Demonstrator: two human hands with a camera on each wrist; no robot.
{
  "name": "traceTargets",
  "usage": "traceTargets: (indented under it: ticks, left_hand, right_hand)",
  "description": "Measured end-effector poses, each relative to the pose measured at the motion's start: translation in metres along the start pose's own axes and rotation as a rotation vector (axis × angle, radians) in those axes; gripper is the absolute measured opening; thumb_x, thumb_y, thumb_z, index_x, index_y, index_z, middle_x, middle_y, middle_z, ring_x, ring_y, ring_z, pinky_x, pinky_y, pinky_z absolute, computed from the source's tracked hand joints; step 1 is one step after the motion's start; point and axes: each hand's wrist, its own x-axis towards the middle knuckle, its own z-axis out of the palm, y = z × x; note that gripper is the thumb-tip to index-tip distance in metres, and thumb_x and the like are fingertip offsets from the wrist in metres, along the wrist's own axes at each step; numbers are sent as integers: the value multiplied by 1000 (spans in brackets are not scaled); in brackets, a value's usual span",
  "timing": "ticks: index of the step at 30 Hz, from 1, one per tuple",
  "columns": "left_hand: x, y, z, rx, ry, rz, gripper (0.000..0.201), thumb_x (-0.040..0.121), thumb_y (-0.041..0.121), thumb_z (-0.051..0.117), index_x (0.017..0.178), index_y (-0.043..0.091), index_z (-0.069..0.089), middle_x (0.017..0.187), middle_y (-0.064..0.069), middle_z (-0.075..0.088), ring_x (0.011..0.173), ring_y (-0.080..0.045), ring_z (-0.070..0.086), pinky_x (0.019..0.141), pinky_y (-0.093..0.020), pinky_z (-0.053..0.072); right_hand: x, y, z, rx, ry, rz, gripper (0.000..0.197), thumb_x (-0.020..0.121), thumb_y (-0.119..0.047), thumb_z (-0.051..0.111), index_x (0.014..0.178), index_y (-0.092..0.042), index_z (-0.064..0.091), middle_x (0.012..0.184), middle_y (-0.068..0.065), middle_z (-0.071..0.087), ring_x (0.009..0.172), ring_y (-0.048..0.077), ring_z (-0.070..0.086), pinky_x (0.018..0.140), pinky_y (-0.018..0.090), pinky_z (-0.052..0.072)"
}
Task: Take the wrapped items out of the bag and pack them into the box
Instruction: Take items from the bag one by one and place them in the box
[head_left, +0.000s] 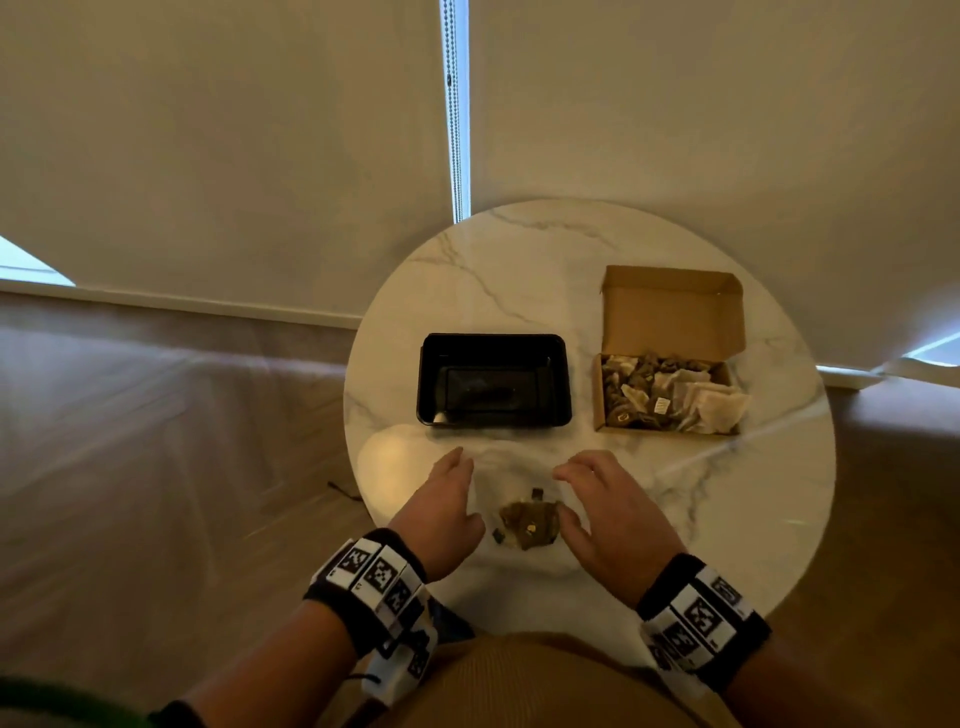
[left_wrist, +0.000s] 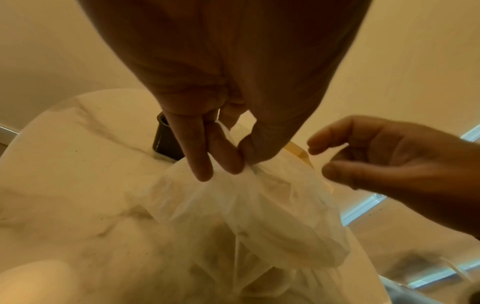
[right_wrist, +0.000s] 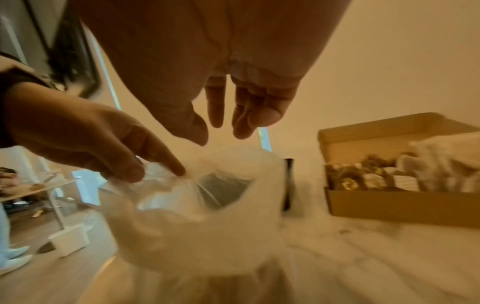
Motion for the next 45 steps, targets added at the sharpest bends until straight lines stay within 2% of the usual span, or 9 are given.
traceTargets:
  ticks: [3, 8, 13, 20, 24, 29, 34, 38, 45]
  left_hand:
    - [-2, -1, 2, -4, -16, 41, 77, 96, 22, 61, 162, 14, 23, 171, -5, 10, 155, -18, 23, 117, -17, 18]
    - [-1, -3, 5, 4, 5, 60, 79, 97, 23, 61, 163, 10, 18, 172, -6, 8, 157, -15, 16, 112, -13, 13]
    - [-1, -6, 11, -8, -2, 75, 79, 96, 19, 59, 163, 15, 17, 172, -1, 6, 157, -13, 16, 114, -13, 13]
    - [7, -3, 3, 5, -7, 74, 80, 98, 18, 59, 164, 15, 15, 172, -1, 5, 158, -14, 13, 114, -13, 11]
    - [14, -3, -2, -1, -7, 86, 77, 94, 20, 61, 162, 19, 25, 171, 1, 15, 157, -13, 15, 120, -18, 13]
    - [16, 7, -9, -23, 57, 135, 69, 94, 13, 63, 156, 21, 34, 152, 18, 27, 146, -7, 29, 113, -9, 16]
    - [22, 12, -15, -32, 54, 75, 79, 92, 13, 66, 161, 18, 27, 168, -1, 25, 155, -18, 24, 125, -33, 27]
    - [20, 12, -15, -21, 55, 83, 80, 92, 14, 67, 161, 18, 26, 168, -1, 24, 154, -18, 26, 124, -30, 27]
    - [12, 0, -19, 42, 47, 104, 72, 97, 19, 63, 160, 19, 29, 168, -1, 26, 153, -17, 29, 124, -27, 26]
  right_hand:
    - [11, -23, 9, 38, -206, -63, 33, 99, -39, 40, 118, -25, 63, 112, -6, 57, 99, 11, 54, 87, 24, 48]
    - [40, -23, 44, -244, -546, 86, 24, 103, -31, 50, 120, -22, 63, 119, 3, 56, 108, 26, 60, 90, 36, 50]
    - [51, -20, 71, -381, -662, 173, 29, 101, -28, 56, 127, -17, 58, 132, 13, 57, 119, 33, 57, 99, 44, 48]
    - [52, -19, 66, -139, -490, 277, 28, 106, -20, 40, 128, -18, 57, 131, 10, 59, 118, 30, 57, 103, 37, 42]
    - [49, -19, 55, -6, -425, 371, 17, 101, -21, 47, 112, -21, 60, 111, 3, 62, 102, 27, 61, 84, 30, 43]
    - [49, -20, 34, 71, -391, 383, 22, 96, -31, 64, 116, -23, 63, 119, 0, 65, 111, 23, 63, 97, 34, 51]
    - [50, -13, 27, 314, -249, 485, 20, 89, -44, 70, 104, -30, 67, 96, -8, 70, 84, 12, 69, 78, 33, 62]
    - [47, -11, 27, 372, -154, 500, 18, 93, -44, 65, 80, -37, 55, 83, -10, 62, 83, 13, 63, 74, 30, 53]
    - [38, -12, 28, 615, -99, 490, 20, 103, -38, 54, 89, -29, 66, 87, -1, 71, 79, 14, 68, 76, 36, 58]
